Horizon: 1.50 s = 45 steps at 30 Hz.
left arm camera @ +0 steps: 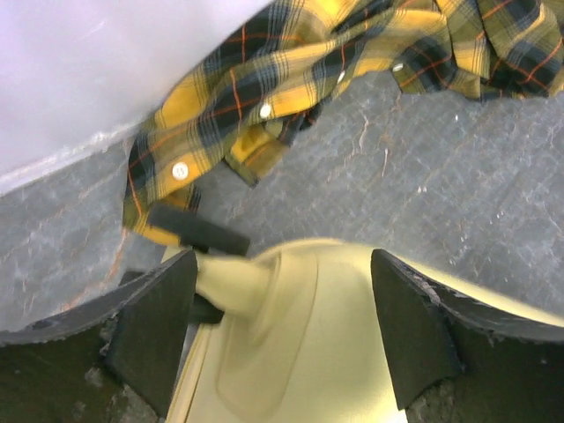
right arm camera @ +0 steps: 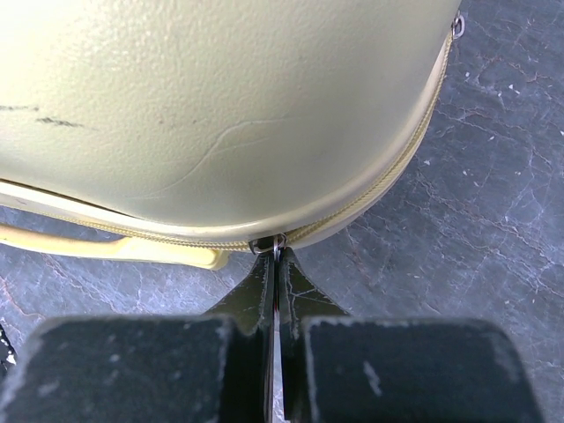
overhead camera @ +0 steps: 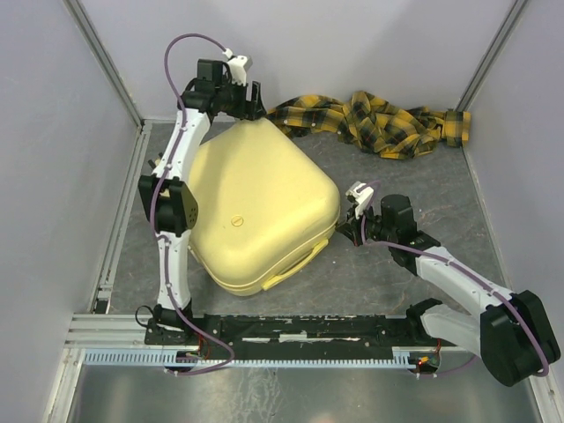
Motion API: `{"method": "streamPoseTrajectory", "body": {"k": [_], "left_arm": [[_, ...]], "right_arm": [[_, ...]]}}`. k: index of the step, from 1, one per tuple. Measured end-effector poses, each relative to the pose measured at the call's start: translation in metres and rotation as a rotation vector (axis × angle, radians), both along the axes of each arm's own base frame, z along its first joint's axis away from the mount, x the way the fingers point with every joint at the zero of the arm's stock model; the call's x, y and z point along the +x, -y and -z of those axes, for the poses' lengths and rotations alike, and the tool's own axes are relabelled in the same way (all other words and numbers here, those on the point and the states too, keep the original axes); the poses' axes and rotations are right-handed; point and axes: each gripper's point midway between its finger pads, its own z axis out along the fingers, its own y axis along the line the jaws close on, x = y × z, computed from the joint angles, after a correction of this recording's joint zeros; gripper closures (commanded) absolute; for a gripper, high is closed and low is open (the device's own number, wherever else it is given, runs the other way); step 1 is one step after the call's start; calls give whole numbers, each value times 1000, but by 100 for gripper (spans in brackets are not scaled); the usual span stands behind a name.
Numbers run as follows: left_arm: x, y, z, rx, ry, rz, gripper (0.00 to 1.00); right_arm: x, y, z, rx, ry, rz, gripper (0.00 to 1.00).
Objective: Pack the luggage
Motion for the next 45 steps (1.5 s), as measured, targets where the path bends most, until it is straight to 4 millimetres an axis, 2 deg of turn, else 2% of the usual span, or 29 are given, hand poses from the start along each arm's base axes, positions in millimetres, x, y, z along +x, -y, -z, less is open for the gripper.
{"method": "streamPoseTrajectory", "body": {"k": [2, 4, 5, 7, 8, 11, 13, 14, 17, 19, 22, 24, 26, 30, 33, 37, 41, 45], "left_arm": [[-6, -7, -5, 2, -3, -11, 13], [-19, -29, -14, 3, -14, -45, 13], [-27, -46, -22, 0, -17, -76, 14], [-46, -87, -40, -18, -18, -165, 14], [-59, -114, -51, -35, -12, -236, 15], [-107, -196, -75, -85, 3, -483, 14], [-140, -251, -84, -92, 18, -677, 13], [-154, -270, -87, -94, 25, -759, 13], [-175, -295, -85, -108, 1, -912, 11], [-175, -304, -74, -133, -42, -979, 7], [-173, -308, -44, -180, -136, -1037, 0], [-173, -307, -21, -212, -211, -1067, 1], [-171, -305, -8, -237, -258, -1085, 1], [-161, -293, 6, -274, -299, -1088, 1], [-151, -275, 13, -289, -311, -1056, 0], [-144, -247, 29, -296, -347, -1016, 7], [-143, -238, 45, -306, -395, -1018, 18], [-142, -238, 50, -314, -409, -1027, 40]], "right_arm": [[0, -1, 0, 3, -3, 0, 98], [-2, -3, 0, 7, -7, -6, 98], [-3, -4, 0, 7, -6, -7, 98], [-3, -5, 0, 6, -7, -7, 98], [-3, -5, 0, 5, -6, -5, 98], [-3, -5, 0, 1, -3, 0, 98], [-3, -5, -1, -1, -1, 2, 98], [-3, -5, -1, -2, -1, 4, 98], [-3, -5, -1, -3, -1, 5, 98], [-3, -5, 0, -4, -1, 6, 98], [-3, -5, 0, -4, -1, 6, 98], [-3, -5, 0, -5, 0, 6, 98], [-3, -5, 0, -5, 0, 6, 98], [-3, -5, 0, -6, 1, 6, 98], [-3, -5, 0, -7, 2, 5, 98], [-3, -5, 0, -9, 2, 5, 98], [-2, -5, 0, -9, 2, 6, 98], [-2, -5, 1, -10, 1, 6, 98]]}}
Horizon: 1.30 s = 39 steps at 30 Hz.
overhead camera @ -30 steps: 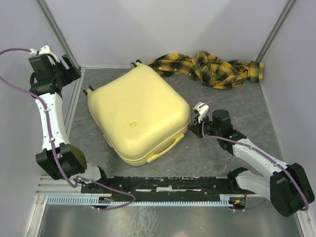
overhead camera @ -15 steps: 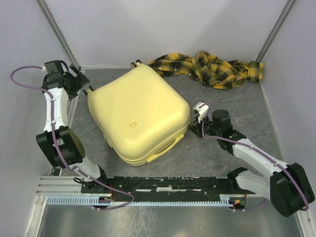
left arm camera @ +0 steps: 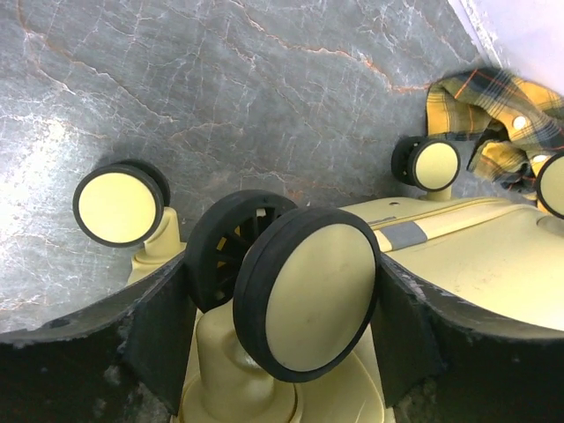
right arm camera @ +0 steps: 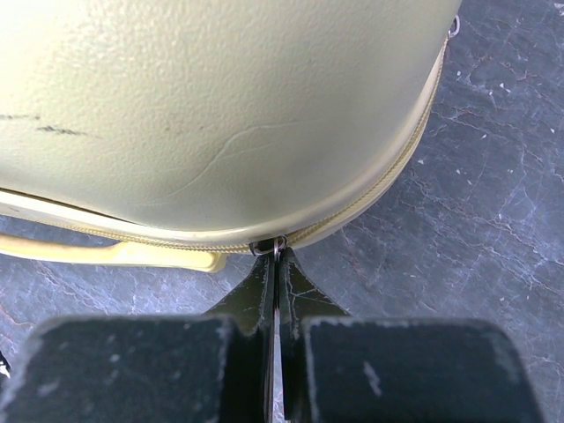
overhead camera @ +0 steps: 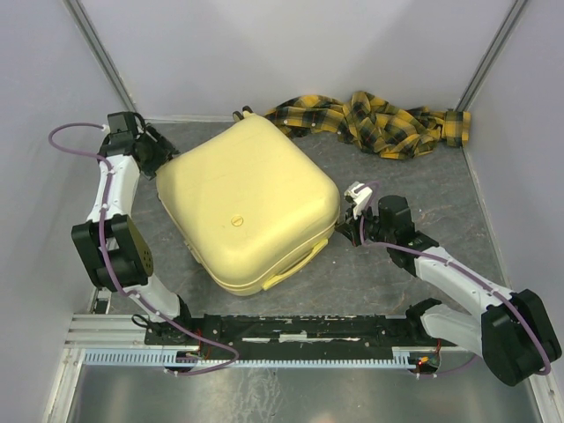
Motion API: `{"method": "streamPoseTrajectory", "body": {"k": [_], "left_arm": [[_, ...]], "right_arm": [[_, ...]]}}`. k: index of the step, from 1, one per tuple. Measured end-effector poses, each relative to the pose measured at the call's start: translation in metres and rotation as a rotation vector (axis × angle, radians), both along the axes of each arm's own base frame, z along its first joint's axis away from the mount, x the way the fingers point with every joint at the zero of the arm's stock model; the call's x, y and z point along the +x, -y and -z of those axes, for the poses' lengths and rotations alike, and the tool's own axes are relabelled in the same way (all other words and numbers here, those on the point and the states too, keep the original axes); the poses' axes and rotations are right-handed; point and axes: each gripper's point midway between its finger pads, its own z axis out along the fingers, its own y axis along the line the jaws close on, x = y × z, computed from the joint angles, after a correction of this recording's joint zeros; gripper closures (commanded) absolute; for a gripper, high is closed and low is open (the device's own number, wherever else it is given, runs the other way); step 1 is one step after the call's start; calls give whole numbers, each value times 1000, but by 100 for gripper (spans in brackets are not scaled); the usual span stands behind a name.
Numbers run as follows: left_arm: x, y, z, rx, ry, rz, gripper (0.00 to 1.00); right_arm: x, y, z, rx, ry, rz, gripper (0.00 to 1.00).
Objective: Pack the luggage
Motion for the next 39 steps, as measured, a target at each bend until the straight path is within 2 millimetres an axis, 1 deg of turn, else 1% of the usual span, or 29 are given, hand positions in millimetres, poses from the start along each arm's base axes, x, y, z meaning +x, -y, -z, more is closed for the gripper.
{"method": "streamPoseTrajectory", "body": {"k": [2, 4, 5, 7, 10, 12, 13, 17, 22, 23, 24, 28, 32, 33, 34, 36, 37, 38, 39], "left_arm": [[1, -1, -1, 0, 4, -4, 46], [1, -1, 0, 2, 6, -5, 48], [1, -1, 0, 2, 9, -5, 52], [2, -1, 0, 5, 13, -3, 67], [1, -2, 1, 24, 13, 21, 85], [0, -2, 1, 43, 12, 42, 95], [0, -3, 1, 53, 11, 54, 97], [1, -6, 4, 106, -11, 109, 97], [5, -13, 7, 171, -38, 159, 97], [7, -14, 8, 181, -41, 167, 97], [9, -15, 9, 191, -44, 178, 97], [23, -19, 14, 224, -57, 216, 97], [28, -17, 15, 238, -76, 255, 97], [31, -16, 15, 243, -77, 268, 91], [34, -15, 14, 247, -73, 282, 79], [41, -14, 12, 257, -59, 330, 51], [45, -12, 11, 262, -49, 359, 39], [49, -11, 9, 269, -37, 384, 28], [52, -11, 7, 280, -27, 415, 20]], "right_arm": [[1, 0, 0, -2, 3, 3, 98], [2, 0, 0, -1, 5, 4, 98], [2, 0, 0, -1, 5, 4, 98], [2, 0, 0, -2, 6, 6, 98], [3, 1, 0, -12, 13, 12, 98], [4, 3, 0, -26, 25, 11, 98], [5, 4, 0, -37, 37, 12, 98], [9, 10, 0, -62, 68, 0, 98], [25, 24, -1, -89, 101, 11, 98], [27, 24, -3, -91, 114, 6, 98], [33, 29, -1, -99, 109, 17, 98], [54, 39, -1, -116, 127, 20, 98], [69, 40, -3, -129, 151, -31, 98], [72, 38, -4, -126, 151, -50, 98], [74, 36, -4, -119, 147, -69, 98], [77, 32, -4, -104, 130, -93, 98], [78, 31, -4, -96, 122, -100, 98], [78, 29, -4, -88, 116, -105, 98], [79, 27, -3, -82, 110, -110, 98]]}}
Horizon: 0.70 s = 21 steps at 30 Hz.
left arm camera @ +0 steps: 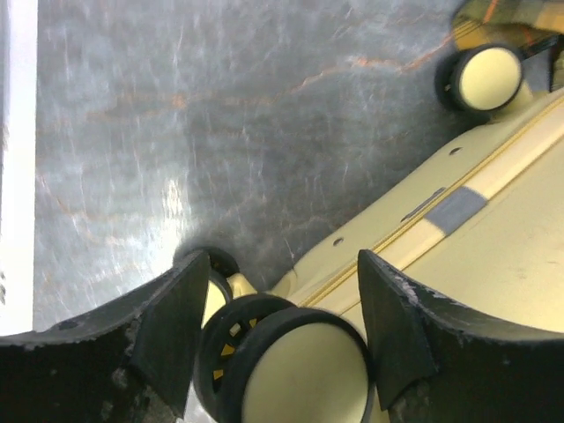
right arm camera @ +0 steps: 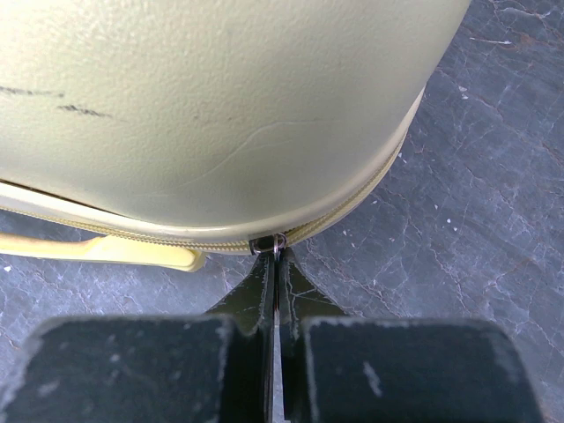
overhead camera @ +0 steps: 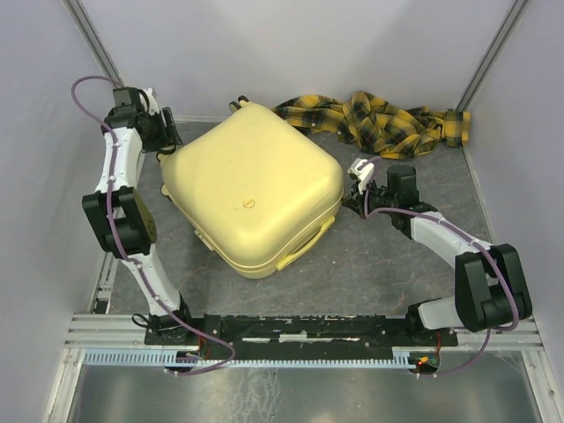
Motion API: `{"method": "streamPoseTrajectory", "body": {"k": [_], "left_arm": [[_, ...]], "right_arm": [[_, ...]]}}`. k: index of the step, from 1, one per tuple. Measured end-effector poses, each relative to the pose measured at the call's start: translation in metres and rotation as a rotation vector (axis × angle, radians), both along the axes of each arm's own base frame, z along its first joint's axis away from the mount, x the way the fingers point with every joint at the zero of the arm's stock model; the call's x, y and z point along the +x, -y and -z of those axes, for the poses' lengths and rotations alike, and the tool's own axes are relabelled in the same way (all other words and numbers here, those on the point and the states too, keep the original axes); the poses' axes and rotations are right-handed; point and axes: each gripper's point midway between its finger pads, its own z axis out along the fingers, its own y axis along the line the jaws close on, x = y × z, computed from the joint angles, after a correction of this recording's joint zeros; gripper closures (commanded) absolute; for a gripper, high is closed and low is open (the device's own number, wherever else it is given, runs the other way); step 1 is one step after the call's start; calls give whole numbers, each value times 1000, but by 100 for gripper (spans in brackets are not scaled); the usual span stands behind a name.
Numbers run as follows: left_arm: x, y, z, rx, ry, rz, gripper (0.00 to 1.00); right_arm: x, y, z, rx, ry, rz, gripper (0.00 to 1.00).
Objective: Pack the luggage
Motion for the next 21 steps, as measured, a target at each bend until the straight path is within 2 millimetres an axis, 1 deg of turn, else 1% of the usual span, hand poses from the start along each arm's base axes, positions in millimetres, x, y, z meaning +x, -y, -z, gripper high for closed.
{"method": "streamPoseTrajectory", "body": {"k": [1, 3, 5, 7, 8, 9, 11, 12, 13, 14, 16, 17, 18, 20, 21], "left_arm": [[4, 1, -5, 13, 13, 39, 15], [14, -4, -21, 56, 60, 93, 9], [22, -11, -48, 98, 122, 123, 7], [28, -24, -82, 146, 199, 130, 7], [30, -34, -101, 175, 242, 126, 7], [30, -44, -119, 204, 282, 126, 7], [26, -50, -140, 224, 330, 152, 7], [21, -50, -147, 224, 341, 172, 9], [15, -44, -151, 218, 343, 199, 10], [8, -32, -154, 216, 343, 243, 11], [-6, 8, -154, 196, 338, 350, 13], [-16, 37, -152, 184, 335, 418, 14], [-29, 71, -149, 163, 330, 497, 15], [-63, 143, -146, 119, 334, 673, 16], [-80, 172, -147, 102, 341, 750, 17]], "right_arm": [[0, -1, 0, 5, -4, 0, 98], [0, -2, 0, 8, -7, 1, 98], [0, -2, 0, 14, -15, 6, 98], [-1, -3, 0, 17, -19, 9, 98], [-1, -3, 0, 18, -21, 11, 98], [-1, -3, 0, 21, -24, 13, 98], [-1, -3, 0, 24, -28, 16, 98], [-1, -3, 0, 26, -31, 18, 98], [-1, -3, 0, 28, -35, 22, 98], [-1, -3, 0, 29, -38, 25, 98], [-1, -3, 0, 32, -44, 30, 98], [-1, -3, 0, 34, -47, 33, 98], [-2, -3, 0, 37, -54, 36, 98], [-2, -3, 0, 44, -67, 46, 98], [-2, -3, 0, 49, -75, 52, 98]]}}
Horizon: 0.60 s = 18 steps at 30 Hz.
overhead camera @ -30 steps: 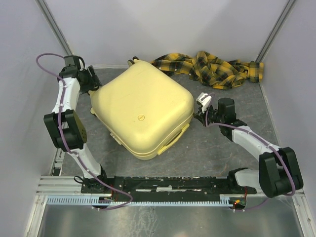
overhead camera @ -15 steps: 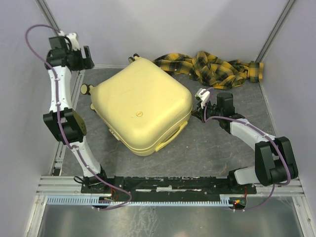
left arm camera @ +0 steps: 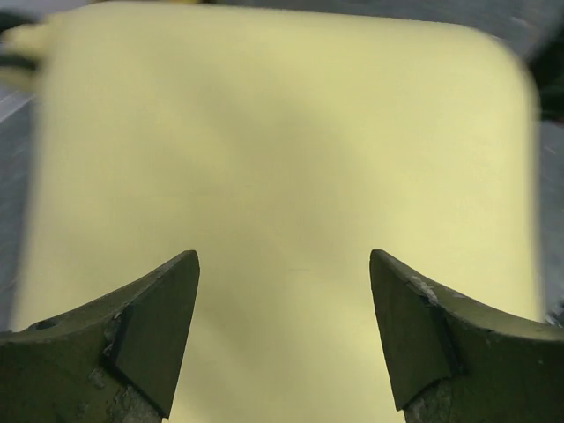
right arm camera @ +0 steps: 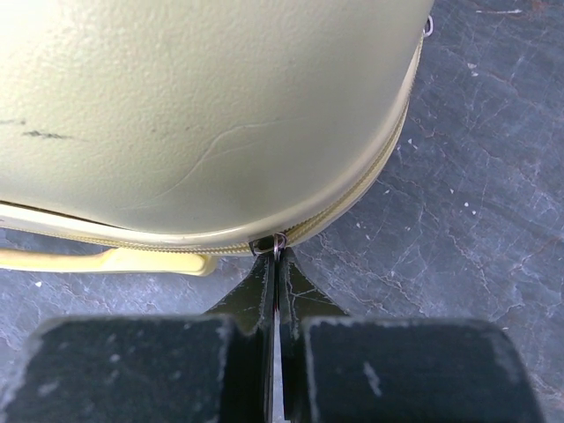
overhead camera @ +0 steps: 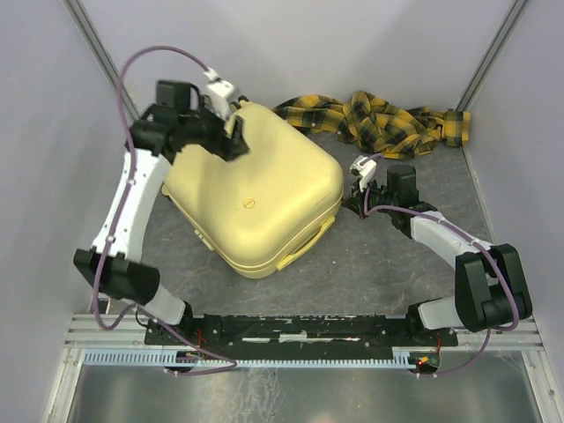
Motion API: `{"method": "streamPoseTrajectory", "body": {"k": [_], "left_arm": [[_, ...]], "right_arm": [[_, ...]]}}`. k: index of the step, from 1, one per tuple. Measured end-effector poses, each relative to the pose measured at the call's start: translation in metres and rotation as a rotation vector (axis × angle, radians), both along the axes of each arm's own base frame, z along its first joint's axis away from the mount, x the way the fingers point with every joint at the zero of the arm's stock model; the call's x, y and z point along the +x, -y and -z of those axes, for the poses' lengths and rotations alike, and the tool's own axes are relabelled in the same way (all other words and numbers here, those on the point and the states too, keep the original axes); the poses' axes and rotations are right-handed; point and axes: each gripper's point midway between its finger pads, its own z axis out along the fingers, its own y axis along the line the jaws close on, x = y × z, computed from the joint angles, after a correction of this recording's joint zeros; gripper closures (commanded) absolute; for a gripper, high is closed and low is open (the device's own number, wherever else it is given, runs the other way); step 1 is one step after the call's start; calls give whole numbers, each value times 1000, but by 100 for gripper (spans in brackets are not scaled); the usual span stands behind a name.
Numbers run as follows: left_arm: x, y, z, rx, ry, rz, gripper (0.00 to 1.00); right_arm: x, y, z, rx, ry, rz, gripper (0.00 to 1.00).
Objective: Pack the luggage
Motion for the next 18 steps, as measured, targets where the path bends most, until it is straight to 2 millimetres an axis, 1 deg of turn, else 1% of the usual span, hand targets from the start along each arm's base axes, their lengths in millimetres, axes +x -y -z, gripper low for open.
{"method": "streamPoseTrajectory", "body": {"k": [1, 3, 5, 7, 8, 10, 11, 12, 14, 16, 18], "left_arm": [[-25, 36, 0, -2, 1, 98, 17], [-68, 82, -5, -7, 15, 241, 18], [-109, 116, -11, -8, 45, 358, 19], [-149, 143, -14, -6, 74, 455, 21], [-166, 156, -14, -8, 82, 499, 22], [-190, 177, -7, -12, 78, 555, 24], [-199, 186, 0, -11, 68, 574, 24], [-207, 194, 12, 0, 52, 584, 24], [-222, 207, 45, 37, 8, 592, 23], [-238, 215, 82, 103, -29, 591, 22], [-253, 223, 110, 171, -44, 602, 17]], "right_arm": [[0, 0, 0, 4, -7, 5, 98], [0, 0, 0, 10, -20, 16, 98], [0, 0, 0, 16, -30, 27, 98], [0, -1, 0, 25, -41, 37, 98], [0, -1, 0, 29, -46, 41, 98], [0, -1, 0, 37, -56, 50, 98], [0, -1, 0, 40, -60, 54, 98], [0, -1, 0, 43, -64, 57, 98], [0, -1, 0, 48, -71, 64, 98], [0, -1, 0, 51, -73, 67, 98], [0, -1, 0, 54, -73, 70, 98]]}}
